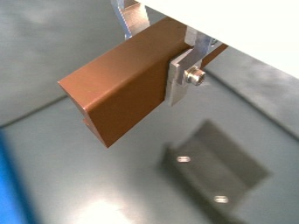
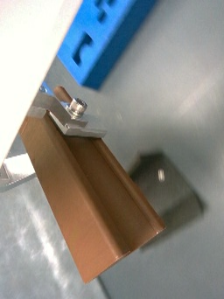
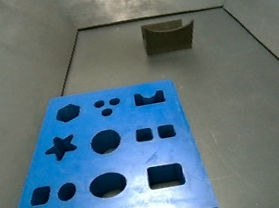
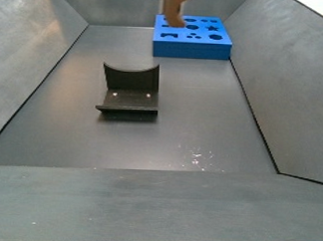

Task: Pick up the arch object. Move up. Place the arch object on the fixture. Regrasp the arch object. Rotate the arch object. Move to above the board. Insert the arch object.
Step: Place the arch object on the fixture.

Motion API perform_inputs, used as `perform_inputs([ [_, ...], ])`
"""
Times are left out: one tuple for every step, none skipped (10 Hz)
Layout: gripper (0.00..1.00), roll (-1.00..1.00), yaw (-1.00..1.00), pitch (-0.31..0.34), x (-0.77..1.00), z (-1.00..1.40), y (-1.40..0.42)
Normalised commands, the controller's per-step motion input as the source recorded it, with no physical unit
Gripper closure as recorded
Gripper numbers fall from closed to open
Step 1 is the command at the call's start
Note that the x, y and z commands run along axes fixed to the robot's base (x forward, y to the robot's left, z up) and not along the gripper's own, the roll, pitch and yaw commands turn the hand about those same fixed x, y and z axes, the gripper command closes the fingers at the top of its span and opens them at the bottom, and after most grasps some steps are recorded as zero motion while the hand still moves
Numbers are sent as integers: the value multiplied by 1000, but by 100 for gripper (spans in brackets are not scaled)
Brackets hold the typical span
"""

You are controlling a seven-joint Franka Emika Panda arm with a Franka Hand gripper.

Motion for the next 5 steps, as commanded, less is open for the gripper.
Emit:
perform_inputs([
  [100, 259, -249, -86, 663, -21, 357],
  [100, 204, -183, -40, 586, -17, 206],
  [100, 161, -101, 11, 442, -20, 64],
  [100, 142, -70, 26, 368, -25, 53],
  [100, 113, -25, 56, 187, -17, 28],
])
